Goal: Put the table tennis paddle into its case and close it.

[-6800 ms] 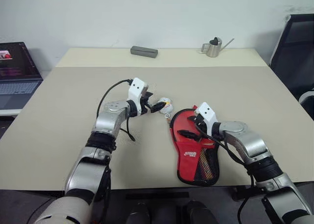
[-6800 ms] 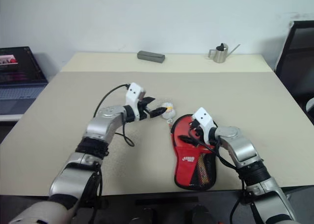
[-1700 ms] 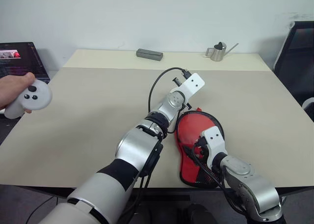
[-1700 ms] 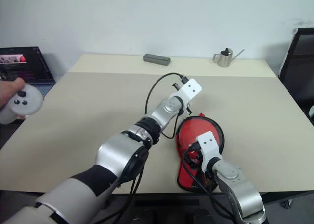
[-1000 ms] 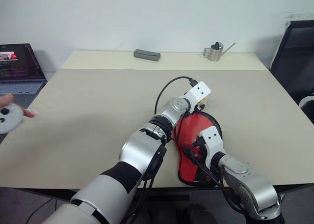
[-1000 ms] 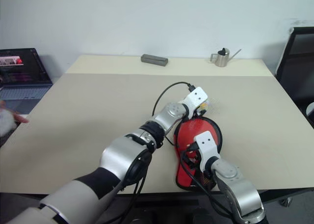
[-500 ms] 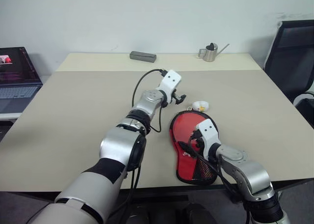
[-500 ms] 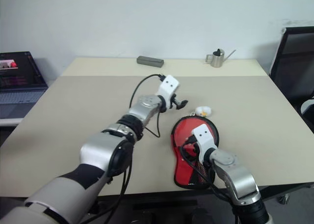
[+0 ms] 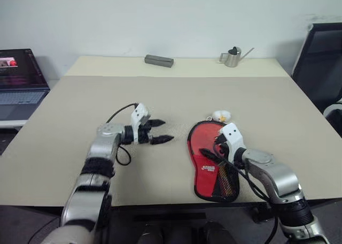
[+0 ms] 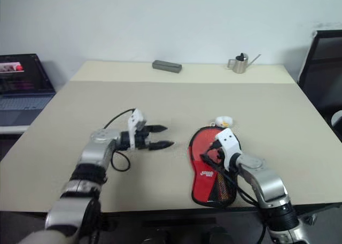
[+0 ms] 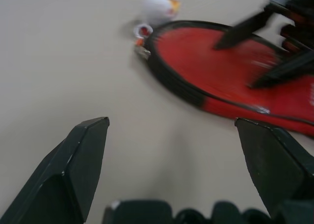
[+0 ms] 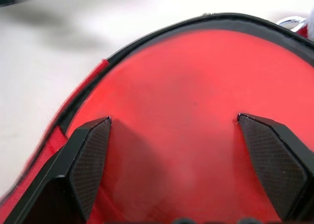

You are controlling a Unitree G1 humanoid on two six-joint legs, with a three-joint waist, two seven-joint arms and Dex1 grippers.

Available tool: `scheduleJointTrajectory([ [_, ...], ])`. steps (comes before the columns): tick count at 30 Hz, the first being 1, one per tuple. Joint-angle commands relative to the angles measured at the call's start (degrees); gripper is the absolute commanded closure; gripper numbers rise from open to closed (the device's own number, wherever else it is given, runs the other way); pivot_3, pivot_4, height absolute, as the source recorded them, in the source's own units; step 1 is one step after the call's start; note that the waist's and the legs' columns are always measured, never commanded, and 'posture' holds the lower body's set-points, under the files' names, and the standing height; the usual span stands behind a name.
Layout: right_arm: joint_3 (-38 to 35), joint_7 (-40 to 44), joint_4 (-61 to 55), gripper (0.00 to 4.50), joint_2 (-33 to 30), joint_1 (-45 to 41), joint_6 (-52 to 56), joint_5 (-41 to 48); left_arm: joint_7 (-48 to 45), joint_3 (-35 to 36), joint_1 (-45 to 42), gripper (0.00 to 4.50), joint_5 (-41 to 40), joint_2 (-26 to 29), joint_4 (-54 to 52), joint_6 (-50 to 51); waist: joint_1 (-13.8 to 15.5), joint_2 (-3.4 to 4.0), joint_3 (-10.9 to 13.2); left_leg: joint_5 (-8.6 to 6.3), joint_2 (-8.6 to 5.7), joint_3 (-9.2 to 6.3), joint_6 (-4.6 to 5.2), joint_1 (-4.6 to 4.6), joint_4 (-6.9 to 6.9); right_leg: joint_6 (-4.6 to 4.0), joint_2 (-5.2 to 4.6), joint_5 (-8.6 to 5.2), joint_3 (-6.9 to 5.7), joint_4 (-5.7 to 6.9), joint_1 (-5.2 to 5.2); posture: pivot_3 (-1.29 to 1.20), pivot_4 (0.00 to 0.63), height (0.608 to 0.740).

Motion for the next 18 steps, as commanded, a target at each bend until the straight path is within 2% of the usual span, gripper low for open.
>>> scheduleJointTrajectory([
  [1,-0.82,3.63,1.86,0.0,-2.29,1.44,2.6,2.59,0.63,-1.81,1.04,0.03,-4.14,0.46,-12.46,4.16,0.64,0.0,0.0,0.0,-0.01,-0.02,0.0,-0.02,0.02,-0.01,0.0,-0.01,-0.04,-0.02,0.01,0.0,0.15,0.74],
  [9,-10.05,12.36,-8.75,0.0,-10.51,1.47,7.84,14.52,3.95,-7.86,0.18,0.03,-4.89,-1.58,-18.29,3.8,0.31,0.16,0.12,0.0,0.0,0.07,0.03,-0.41,0.01,-0.1,0.03,-0.08,-0.03,-0.03,-0.33,0.0,0.15,0.74],
  [14,-19.33,18.15,-12.13,0.0,-18.43,1.43,11.59,23.26,3.91,-12.91,-3.42,0.03,-3.09,-4.27,-13.16,-0.37,0.32,0.39,0.39,-0.01,-0.02,0.11,0.05,-0.6,-0.01,-0.11,0.05,-0.08,-0.03,0.03,-0.55,0.0,0.15,0.74],
  [18,-22.74,17.95,-9.86,0.0,-22.79,0.41,10.81,23.93,5.45,-16.16,-6.91,0.03,-1.49,-8.81,-6.77,-3.85,0.33,0.38,0.41,-0.01,-0.03,0.17,0.05,-0.58,0.02,-0.09,0.05,-0.07,-0.01,-0.01,-0.52,0.0,0.15,0.74],
])
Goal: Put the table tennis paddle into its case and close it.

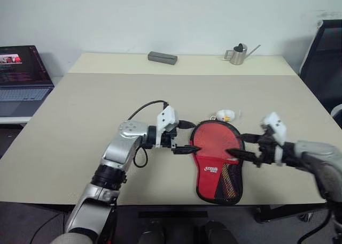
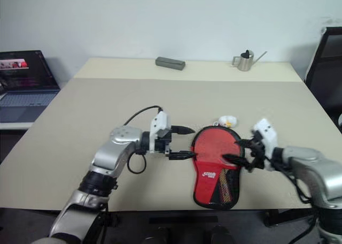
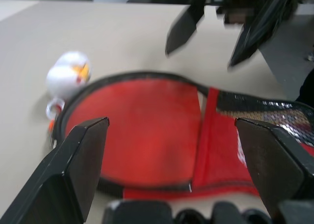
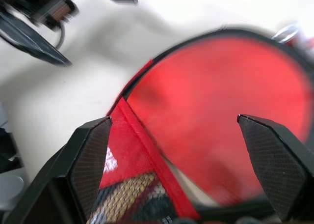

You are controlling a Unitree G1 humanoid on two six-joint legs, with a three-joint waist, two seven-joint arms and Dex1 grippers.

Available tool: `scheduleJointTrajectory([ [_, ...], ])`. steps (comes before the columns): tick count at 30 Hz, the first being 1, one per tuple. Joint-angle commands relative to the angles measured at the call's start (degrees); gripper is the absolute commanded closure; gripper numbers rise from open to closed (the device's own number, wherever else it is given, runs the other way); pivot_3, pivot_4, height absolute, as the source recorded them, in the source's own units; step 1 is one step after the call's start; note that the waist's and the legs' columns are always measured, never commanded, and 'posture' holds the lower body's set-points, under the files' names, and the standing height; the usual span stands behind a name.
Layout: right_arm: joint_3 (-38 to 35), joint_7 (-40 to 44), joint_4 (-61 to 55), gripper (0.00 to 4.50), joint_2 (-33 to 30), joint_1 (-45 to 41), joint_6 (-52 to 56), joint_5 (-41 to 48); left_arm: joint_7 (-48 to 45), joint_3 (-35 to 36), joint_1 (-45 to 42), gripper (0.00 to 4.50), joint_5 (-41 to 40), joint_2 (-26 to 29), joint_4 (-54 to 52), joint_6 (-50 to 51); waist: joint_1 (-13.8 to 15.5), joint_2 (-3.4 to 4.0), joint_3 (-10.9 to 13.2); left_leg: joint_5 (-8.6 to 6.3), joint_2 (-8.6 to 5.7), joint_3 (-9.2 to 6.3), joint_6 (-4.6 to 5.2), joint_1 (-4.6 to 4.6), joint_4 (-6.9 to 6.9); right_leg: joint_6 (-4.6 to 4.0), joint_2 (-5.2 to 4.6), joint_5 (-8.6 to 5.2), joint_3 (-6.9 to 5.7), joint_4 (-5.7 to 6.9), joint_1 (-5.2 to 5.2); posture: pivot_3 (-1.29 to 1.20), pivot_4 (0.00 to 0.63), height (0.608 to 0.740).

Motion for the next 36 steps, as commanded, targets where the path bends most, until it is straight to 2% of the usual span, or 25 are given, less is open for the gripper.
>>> scheduleJointTrajectory([
  [1,-2.89,-0.15,0.64,0.0,-2.48,-0.95,-1.29,0.76,0.81,-3.45,-2.72,0.03,1.87,-3.2,4.41,-4.16,-0.03,0.0,0.0,0.0,0.0,0.02,0.0,0.0,0.0,0.0,0.0,0.0,0.01,0.0,0.0,0.0,0.15,0.74],
  [6,-3.11,-2.47,3.12,0.0,-2.79,-2.43,-4.12,-0.7,2.95,-7.08,-5.26,0.03,6.25,-6.99,14.96,-11.8,-0.34,0.0,0.02,0.0,0.04,0.11,0.0,0.0,-0.02,0.0,0.05,0.0,0.1,0.02,-0.08,0.0,0.15,0.74],
  [10,-2.9,-4.2,2.67,0.0,-2.4,-2.89,-4.18,0.07,8.88,-7.0,-8.44,0.03,9.38,-10.73,25.0,-16.16,-0.13,-0.01,0.03,0.0,0.03,0.09,0.01,-0.01,0.0,0.01,0.07,0.0,0.1,0.05,-0.08,0.0,0.15,0.74],
  [16,-2.13,-5.0,1.8,0.0,-2.27,-2.22,-4.43,0.72,12.0,-6.32,-11.64,0.03,10.85,-14.58,34.47,-20.62,-0.1,0.0,0.03,0.0,0.0,0.09,0.01,-0.11,-0.01,0.04,0.04,0.01,0.09,-0.01,-0.11,0.0,0.15,0.74],
  [27,0.31,-6.61,3.69,0.0,-0.96,-5.02,-5.95,-0.13,8.84,-9.19,-13.39,0.03,15.11,-15.95,41.47,-24.0,-0.13,0.0,0.03,0.01,0.0,0.08,0.0,-0.06,0.0,0.04,0.06,0.01,0.08,0.05,-0.1,0.0,0.15,0.74],
  [30,1.67,-7.18,5.57,0.0,-0.11,-7.43,-6.85,-1.13,8.71,-8.8,-13.78,0.03,15.54,-15.8,42.95,-24.53,-0.17,0.01,0.02,0.01,-0.01,0.08,0.0,-0.04,0.02,0.05,0.05,0.02,0.09,0.05,-0.07,0.0,0.15,0.74],
  [36,8.75,-7.46,16.73,0.0,3.7,-16.73,-11.92,-6.65,8.75,-8.61,-13.68,0.03,16.02,-15.35,44.88,-25.45,-0.3,0.04,0.0,0.02,0.02,0.07,0.02,0.17,0.02,0.05,0.07,0.02,0.07,0.08,0.1,0.0,0.15,0.74],
])
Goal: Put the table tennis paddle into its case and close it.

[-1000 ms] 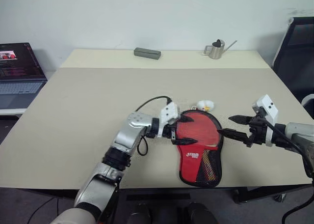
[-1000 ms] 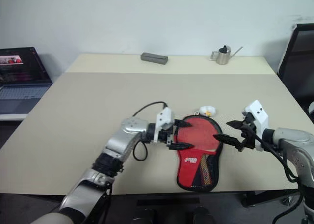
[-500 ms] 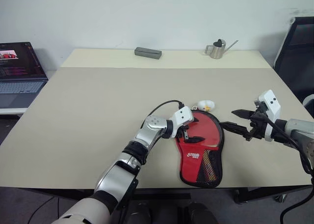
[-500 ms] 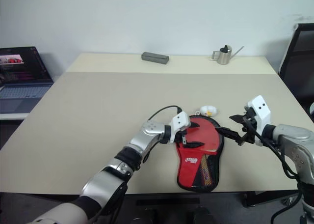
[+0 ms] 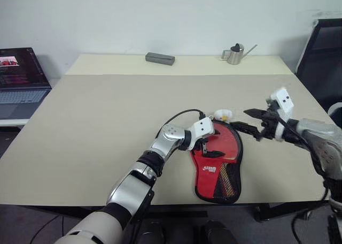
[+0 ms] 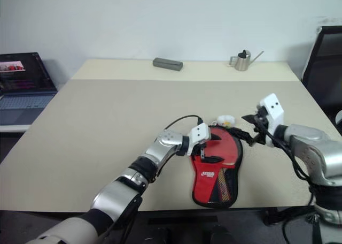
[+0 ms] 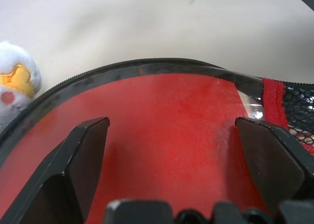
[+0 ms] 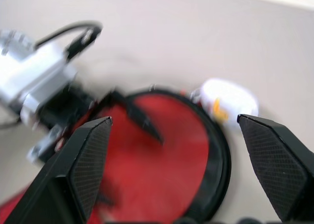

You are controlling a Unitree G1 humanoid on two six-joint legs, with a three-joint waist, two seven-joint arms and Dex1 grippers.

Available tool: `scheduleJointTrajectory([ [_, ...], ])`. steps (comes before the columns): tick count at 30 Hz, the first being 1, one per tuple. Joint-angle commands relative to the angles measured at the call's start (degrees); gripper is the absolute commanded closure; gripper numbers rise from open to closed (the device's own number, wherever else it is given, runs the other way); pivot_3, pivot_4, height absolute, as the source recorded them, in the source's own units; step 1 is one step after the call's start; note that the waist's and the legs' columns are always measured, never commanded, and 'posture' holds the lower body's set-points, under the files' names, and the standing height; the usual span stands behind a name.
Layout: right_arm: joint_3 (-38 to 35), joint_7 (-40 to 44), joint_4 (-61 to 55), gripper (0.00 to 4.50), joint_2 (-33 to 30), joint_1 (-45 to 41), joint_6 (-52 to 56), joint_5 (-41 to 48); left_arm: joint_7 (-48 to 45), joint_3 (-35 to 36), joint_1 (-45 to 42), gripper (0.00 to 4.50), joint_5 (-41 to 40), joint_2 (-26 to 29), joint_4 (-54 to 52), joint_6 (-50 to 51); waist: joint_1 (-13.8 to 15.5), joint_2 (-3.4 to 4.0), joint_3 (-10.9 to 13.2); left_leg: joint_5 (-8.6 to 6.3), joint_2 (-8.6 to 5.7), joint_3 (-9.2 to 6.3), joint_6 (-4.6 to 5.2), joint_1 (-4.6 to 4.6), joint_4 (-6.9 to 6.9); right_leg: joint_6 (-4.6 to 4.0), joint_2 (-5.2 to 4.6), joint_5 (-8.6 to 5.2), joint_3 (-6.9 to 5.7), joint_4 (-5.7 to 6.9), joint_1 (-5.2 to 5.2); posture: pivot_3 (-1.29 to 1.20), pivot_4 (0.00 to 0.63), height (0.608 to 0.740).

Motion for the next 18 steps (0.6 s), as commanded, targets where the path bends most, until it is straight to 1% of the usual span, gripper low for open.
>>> scheduleJointTrajectory([
  [1,3.46,0.94,6.49,0.0,1.24,-4.54,-5.3,-4.02,-0.01,-1.25,1.06,0.03,2.58,0.39,2.66,0.11,0.02,0.0,0.0,0.0,0.01,-0.02,0.0,0.0,0.0,0.0,0.01,0.0,-0.02,-0.01,0.01,0.0,0.15,0.74],
  [4,7.77,2.65,16.63,0.0,3.22,-9.55,-10.28,-8.54,0.05,-1.27,1.3,0.03,2.55,0.19,2.62,0.14,-0.05,0.02,-0.01,0.0,0.0,0.02,0.0,0.03,0.0,0.01,0.0,0.01,0.01,-0.01,0.05,0.0,0.15,0.74],
  [8,10.3,4.19,27.02,0.0,5.79,-14.5,-14.87,-12.5,0.04,-1.23,1.51,0.03,2.52,0.07,2.52,0.28,-0.02,0.03,-0.01,0.0,0.0,-0.01,0.0,0.02,-0.01,0.0,0.01,0.01,-0.01,0.0,0.03,0.0,0.15,0.74],
  [14,12.36,6.97,42.78,0.0,10.58,-20.65,-20.79,-17.07,-0.04,-1.16,1.73,0.03,2.48,0.01,2.23,0.59,-0.05,0.05,-0.03,0.01,-0.01,-0.02,0.0,0.03,0.0,0.0,0.0,0.02,0.0,0.04,0.04,0.0,0.15,0.74],
  [18,11.73,6.97,53.27,0.0,13.49,-24.42,-24.99,-19.58,-0.17,-1.25,2.09,0.03,2.5,0.01,1.68,0.83,-0.08,0.06,-0.03,0.01,-0.01,-0.01,0.0,0.05,0.0,-0.01,0.0,0.02,0.0,0.06,0.04,0.0,0.15,0.74],
])
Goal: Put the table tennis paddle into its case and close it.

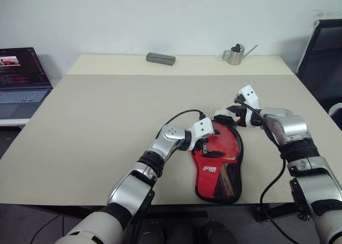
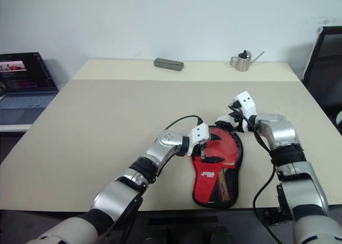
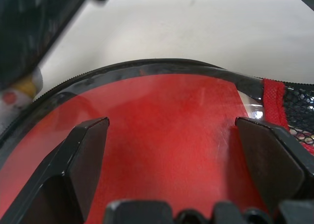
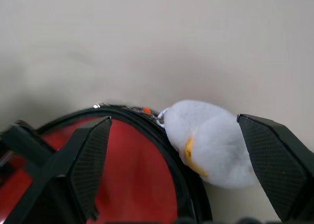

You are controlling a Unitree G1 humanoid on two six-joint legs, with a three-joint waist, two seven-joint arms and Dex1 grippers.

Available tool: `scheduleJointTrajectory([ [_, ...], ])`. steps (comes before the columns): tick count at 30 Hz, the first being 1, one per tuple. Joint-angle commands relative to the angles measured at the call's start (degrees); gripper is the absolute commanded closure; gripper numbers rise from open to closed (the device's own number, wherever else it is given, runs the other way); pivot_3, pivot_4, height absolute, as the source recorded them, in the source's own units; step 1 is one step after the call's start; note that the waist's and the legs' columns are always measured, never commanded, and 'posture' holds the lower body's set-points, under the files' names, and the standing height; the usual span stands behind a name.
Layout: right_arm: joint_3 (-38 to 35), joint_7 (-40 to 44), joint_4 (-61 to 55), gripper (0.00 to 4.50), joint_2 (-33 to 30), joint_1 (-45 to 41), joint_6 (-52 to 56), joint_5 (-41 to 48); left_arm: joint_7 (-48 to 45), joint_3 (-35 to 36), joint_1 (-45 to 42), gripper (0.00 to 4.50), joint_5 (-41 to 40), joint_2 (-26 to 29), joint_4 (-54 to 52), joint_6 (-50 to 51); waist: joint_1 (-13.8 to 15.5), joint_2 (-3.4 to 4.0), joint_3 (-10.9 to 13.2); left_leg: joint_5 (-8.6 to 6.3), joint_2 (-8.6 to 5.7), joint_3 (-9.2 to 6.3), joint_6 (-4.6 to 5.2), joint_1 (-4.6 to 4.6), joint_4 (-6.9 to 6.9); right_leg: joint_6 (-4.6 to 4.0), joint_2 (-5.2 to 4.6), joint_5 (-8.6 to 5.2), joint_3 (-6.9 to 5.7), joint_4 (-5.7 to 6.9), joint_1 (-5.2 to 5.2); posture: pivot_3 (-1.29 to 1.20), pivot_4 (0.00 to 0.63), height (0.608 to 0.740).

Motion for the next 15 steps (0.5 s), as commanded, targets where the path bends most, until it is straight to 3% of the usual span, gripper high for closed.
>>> scheduleJointTrajectory([
  [1,-0.99,0.12,7.47,0.0,1.49,-4.08,-5.12,-2.27,-0.1,-1.57,1.97,0.03,2.5,0.26,1.34,1.15,-0.02,0.0,0.0,0.0,0.0,0.0,0.0,-0.01,0.0,0.0,0.0,0.0,0.0,0.0,0.0,0.0,0.15,0.74],
  [7,-1.27,-0.4,17.16,0.0,3.56,-7.41,-11.22,-5.7,-0.12,-1.62,2.43,0.03,2.53,0.48,0.57,1.67,-0.29,0.02,-0.01,0.0,0.0,-0.01,0.0,0.0,-0.01,-0.23,0.0,0.13,0.0,0.01,0.0,0.0,0.15,0.74],
  [15,-1.45,-1.25,21.03,0.0,4.04,-8.48,-15.35,-9.59,-0.4,-1.66,3.29,0.03,2.44,1.18,-0.83,2.29,-0.64,0.04,-0.02,0.0,0.0,-0.01,0.0,0.02,-0.01,-0.23,0.0,0.13,0.0,0.04,0.0,0.0,0.15,0.74],
])
